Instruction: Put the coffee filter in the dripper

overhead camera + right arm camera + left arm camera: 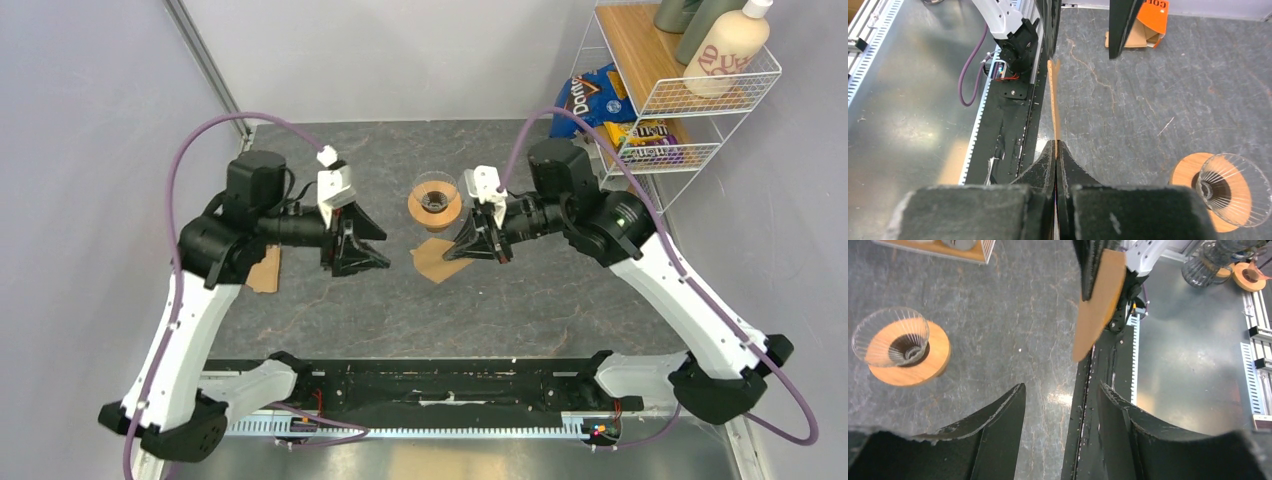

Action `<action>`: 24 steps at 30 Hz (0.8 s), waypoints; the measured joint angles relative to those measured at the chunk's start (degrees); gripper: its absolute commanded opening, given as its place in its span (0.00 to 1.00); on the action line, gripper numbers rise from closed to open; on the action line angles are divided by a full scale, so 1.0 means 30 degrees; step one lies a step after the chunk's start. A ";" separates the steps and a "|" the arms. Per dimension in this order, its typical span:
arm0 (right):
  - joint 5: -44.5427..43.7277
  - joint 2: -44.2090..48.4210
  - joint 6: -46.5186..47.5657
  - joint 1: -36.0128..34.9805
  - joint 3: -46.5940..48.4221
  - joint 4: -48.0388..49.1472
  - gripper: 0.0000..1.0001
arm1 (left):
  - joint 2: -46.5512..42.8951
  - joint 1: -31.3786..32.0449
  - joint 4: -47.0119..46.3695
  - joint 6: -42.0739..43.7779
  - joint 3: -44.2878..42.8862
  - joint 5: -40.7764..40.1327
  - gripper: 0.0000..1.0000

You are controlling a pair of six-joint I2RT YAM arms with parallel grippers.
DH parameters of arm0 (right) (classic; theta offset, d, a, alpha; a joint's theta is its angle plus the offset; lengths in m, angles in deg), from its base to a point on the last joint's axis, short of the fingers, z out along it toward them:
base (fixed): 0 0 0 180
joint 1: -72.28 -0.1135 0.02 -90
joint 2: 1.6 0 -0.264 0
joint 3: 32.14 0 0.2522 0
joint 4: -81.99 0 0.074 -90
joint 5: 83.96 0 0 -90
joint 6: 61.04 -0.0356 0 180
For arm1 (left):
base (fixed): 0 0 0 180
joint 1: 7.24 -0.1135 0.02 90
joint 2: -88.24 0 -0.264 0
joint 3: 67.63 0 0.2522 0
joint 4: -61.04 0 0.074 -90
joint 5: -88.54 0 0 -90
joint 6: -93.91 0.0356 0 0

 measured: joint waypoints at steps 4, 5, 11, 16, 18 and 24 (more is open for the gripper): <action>0.0226 0.0831 0.0328 -0.0007 -0.0313 0.0036 0.00 | -0.1355 -0.0080 -0.0102 -0.0015 0.0051 0.1319 0.55; 0.0321 0.0852 0.0306 -0.0015 -0.0306 0.0138 0.00 | -0.1450 -0.0051 -0.0248 -0.0073 0.0051 0.1676 0.54; 0.0364 0.0415 -0.0036 -0.0153 -0.0313 0.0401 0.00 | -0.1253 0.0568 -0.1865 -0.1428 0.0233 0.2412 0.46; 0.0313 0.0350 -0.0255 -0.0692 -0.0350 0.0641 0.00 | -0.0627 0.1086 -0.3111 -0.2688 0.0532 0.2288 0.41; 0.0226 0.0350 -0.0291 -0.0867 -0.0357 0.0714 0.00 | -0.0554 0.1275 -0.3388 -0.2907 0.0590 0.2186 0.38; 0.0022 0.0350 -0.0379 -0.0969 -0.0590 0.0823 0.00 | -0.0561 0.1508 -0.3767 -0.3111 0.0947 0.2280 0.24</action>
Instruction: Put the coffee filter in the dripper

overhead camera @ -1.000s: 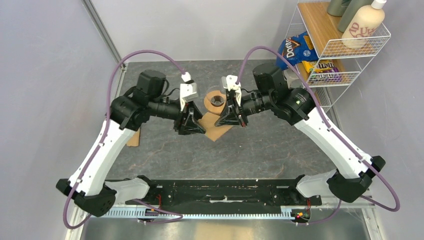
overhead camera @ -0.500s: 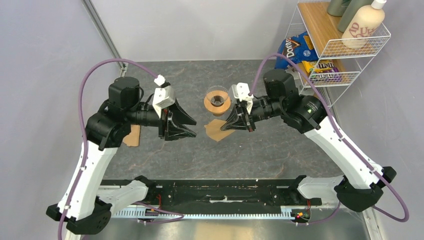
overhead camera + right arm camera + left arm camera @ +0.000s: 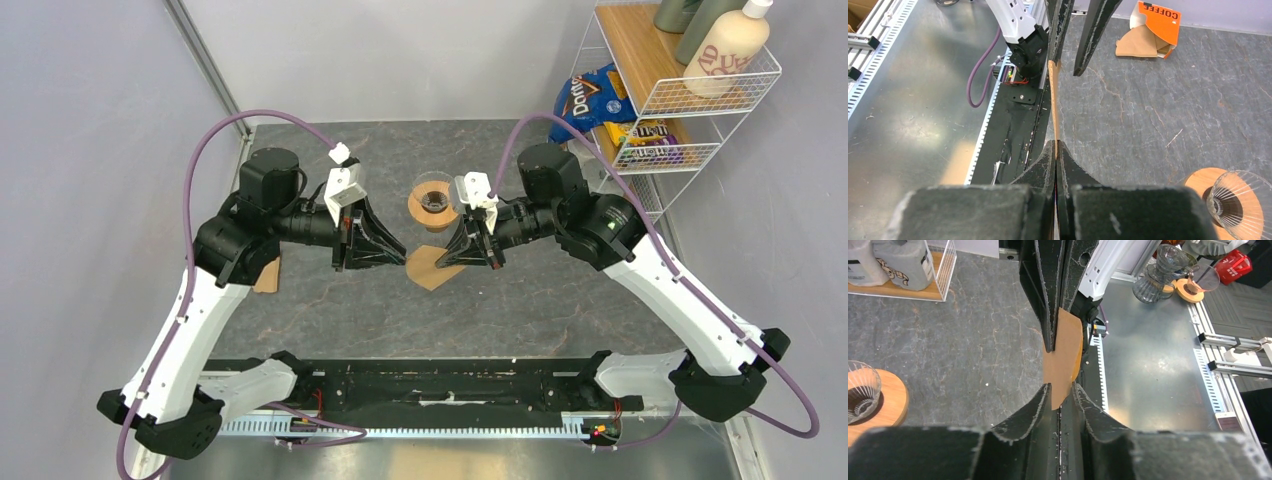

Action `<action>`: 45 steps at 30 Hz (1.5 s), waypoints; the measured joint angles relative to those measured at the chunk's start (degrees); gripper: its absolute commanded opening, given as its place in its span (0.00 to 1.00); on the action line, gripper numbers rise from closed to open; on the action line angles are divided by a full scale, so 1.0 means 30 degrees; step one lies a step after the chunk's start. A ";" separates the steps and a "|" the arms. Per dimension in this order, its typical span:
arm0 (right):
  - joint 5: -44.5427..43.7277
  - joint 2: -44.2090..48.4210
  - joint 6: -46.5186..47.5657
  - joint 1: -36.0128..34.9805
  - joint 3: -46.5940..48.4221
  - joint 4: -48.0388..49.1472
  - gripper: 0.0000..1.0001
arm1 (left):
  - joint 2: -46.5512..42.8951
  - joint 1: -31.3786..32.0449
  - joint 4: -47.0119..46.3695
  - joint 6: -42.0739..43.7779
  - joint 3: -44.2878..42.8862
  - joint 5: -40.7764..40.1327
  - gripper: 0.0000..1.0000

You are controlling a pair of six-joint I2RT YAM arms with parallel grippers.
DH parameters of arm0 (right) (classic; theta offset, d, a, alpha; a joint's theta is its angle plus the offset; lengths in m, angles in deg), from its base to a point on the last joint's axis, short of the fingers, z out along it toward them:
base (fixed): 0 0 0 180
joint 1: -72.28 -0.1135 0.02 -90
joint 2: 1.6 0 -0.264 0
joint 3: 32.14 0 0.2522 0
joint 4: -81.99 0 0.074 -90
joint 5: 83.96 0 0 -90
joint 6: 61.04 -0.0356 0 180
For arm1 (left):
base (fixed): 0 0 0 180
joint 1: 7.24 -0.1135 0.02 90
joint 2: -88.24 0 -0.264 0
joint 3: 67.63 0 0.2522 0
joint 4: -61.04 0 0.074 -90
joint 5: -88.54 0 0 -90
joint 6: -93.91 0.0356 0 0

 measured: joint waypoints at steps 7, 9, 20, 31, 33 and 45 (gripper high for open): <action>-0.0109 0.0007 -0.0015 0.0000 -0.0015 0.0007 0.00 | 0.0000 0.0022 -0.0066 0.0000 0.0372 0.0415 0.10; -0.0102 0.0007 -0.0007 0.0000 -0.0015 0.0044 0.00 | 0.0000 0.0022 -0.0073 0.0000 0.0372 0.0423 0.07; 0.0058 0.0015 0.0321 -0.0036 -0.0168 0.0138 0.00 | 0.0000 0.0022 -0.0066 0.0160 0.0372 0.0874 0.18; 0.0189 0.0189 0.0670 -0.0131 -0.0321 0.0124 0.00 | -0.0073 0.0036 0.0066 0.0758 0.0379 0.0772 0.14; 0.0204 0.0189 0.0699 -0.0197 -0.0321 0.0124 0.00 | -0.0073 0.0087 0.0066 0.0816 0.0379 0.0729 0.14; 0.0189 0.0044 -0.0182 -0.0408 -0.0321 0.0692 0.00 | -0.0073 0.1180 0.0080 0.1151 0.0379 -0.0138 0.29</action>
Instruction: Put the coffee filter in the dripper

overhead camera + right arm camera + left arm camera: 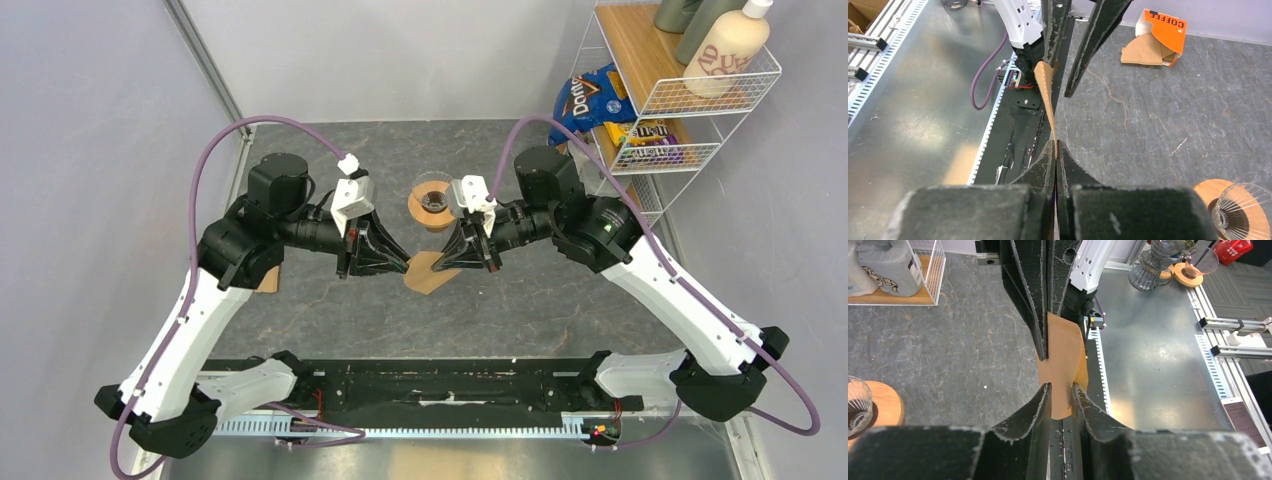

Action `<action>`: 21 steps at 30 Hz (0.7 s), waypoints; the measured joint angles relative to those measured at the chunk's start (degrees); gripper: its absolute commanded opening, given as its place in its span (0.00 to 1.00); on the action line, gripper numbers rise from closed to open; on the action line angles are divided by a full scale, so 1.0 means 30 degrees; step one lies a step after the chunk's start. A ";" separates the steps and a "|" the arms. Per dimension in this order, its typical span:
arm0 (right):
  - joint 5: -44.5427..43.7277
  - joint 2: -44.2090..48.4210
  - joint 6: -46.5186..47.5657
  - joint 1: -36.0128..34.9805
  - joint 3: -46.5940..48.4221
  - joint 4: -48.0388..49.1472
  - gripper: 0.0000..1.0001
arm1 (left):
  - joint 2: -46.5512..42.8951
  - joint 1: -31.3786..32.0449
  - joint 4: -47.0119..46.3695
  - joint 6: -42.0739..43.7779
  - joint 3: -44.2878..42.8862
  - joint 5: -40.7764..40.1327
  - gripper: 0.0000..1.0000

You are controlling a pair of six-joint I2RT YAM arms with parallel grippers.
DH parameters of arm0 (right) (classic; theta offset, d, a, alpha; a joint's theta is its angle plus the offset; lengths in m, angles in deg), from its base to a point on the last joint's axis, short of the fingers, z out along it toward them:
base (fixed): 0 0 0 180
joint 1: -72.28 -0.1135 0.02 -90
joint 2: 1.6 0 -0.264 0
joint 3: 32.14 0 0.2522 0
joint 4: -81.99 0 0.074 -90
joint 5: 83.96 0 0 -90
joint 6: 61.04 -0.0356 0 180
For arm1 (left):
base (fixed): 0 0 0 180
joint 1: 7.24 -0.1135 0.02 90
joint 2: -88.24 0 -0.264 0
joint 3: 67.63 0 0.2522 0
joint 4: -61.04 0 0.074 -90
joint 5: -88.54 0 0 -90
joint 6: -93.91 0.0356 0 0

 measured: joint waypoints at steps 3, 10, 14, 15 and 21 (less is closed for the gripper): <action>0.0007 -0.0080 -0.0372 0.0000 0.0000 0.0233 0.00 | 0.0000 0.0240 -0.0007 0.0036 0.0102 -0.0328 0.31; 0.0022 -0.0153 -0.0882 0.0000 0.0000 0.0561 0.00 | 0.0015 0.0670 -0.0335 0.0022 0.0612 -0.1217 0.24; 0.0007 -0.0160 -0.1056 0.0000 0.0000 0.0699 0.08 | 0.0197 0.0692 -0.0794 -0.0277 0.0801 -0.1275 0.02; -0.0022 -0.0160 -0.1107 0.0000 0.0000 0.0714 0.16 | 0.0284 0.0692 -0.0976 -0.0459 0.0845 -0.1282 0.02; -0.1027 -0.0058 -0.0561 0.0066 0.0029 -0.0860 0.30 | 0.0342 0.0525 -0.1297 -0.1078 0.0998 -0.1297 0.02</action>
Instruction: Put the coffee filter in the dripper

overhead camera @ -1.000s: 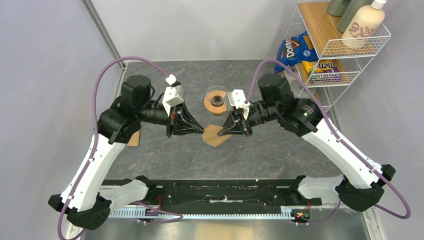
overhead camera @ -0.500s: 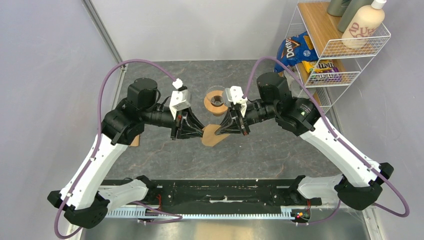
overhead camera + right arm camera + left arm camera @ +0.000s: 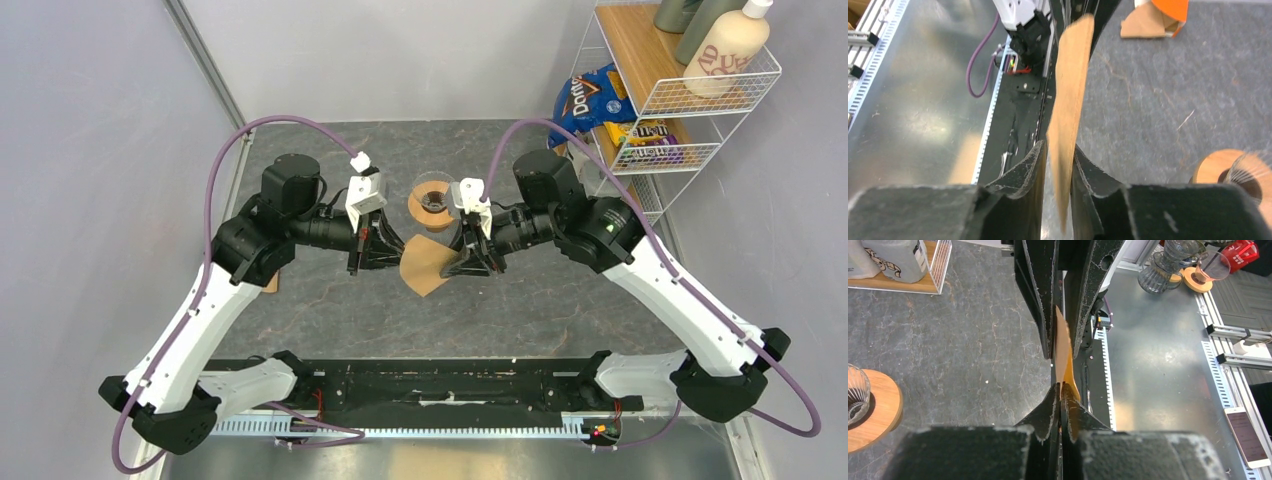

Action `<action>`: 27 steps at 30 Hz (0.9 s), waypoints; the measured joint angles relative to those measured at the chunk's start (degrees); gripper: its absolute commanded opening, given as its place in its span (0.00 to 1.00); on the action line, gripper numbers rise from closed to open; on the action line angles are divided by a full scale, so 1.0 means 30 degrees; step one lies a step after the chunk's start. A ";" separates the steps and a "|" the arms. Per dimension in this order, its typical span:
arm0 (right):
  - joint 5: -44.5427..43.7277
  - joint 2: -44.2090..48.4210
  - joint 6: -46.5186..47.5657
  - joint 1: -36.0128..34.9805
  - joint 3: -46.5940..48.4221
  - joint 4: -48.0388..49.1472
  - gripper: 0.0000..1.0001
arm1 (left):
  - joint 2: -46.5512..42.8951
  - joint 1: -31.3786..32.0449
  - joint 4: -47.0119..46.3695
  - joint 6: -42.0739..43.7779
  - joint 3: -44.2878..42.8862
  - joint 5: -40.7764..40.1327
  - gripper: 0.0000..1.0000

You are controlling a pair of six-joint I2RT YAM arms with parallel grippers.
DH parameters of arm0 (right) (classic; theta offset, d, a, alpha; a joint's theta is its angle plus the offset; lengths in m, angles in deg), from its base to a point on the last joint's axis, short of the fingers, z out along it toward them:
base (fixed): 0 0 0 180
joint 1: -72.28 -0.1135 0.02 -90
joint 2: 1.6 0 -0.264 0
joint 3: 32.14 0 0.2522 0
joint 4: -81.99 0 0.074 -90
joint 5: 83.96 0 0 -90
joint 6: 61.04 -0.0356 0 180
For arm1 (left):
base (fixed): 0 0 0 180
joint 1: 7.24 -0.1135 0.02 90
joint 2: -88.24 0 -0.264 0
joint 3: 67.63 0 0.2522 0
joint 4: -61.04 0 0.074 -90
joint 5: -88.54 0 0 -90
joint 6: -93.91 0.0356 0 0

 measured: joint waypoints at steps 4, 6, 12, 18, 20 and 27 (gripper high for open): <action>-0.0481 0.0459 0.1005 0.0109 0.0000 -0.2018 0.09 | -0.0044 -0.0051 0.0000 0.0000 0.0000 0.0073 0.02; -0.0503 0.0743 0.1443 0.0153 0.0000 -0.2674 0.00 | 0.0051 -0.0051 -0.0007 0.0000 -0.0007 0.0168 0.02; -0.0306 0.0488 0.1333 0.0153 0.0255 -0.2798 0.00 | 0.0678 0.0015 -0.0284 -0.0393 0.0000 0.0175 0.42; -0.0029 0.0087 0.0321 0.0168 0.0299 -0.2244 0.00 | 0.0736 0.0437 -0.1530 -0.0947 0.0233 0.0138 0.47; 0.0029 0.0087 -0.0102 0.0168 0.0299 -0.2076 0.00 | 0.0721 0.0648 -0.2157 -0.1231 0.0568 0.0146 0.50; 0.0036 0.0066 -0.1384 0.0284 0.0364 -0.1530 0.00 | 0.0648 0.1319 -0.3045 -0.1559 0.1399 -0.0109 0.43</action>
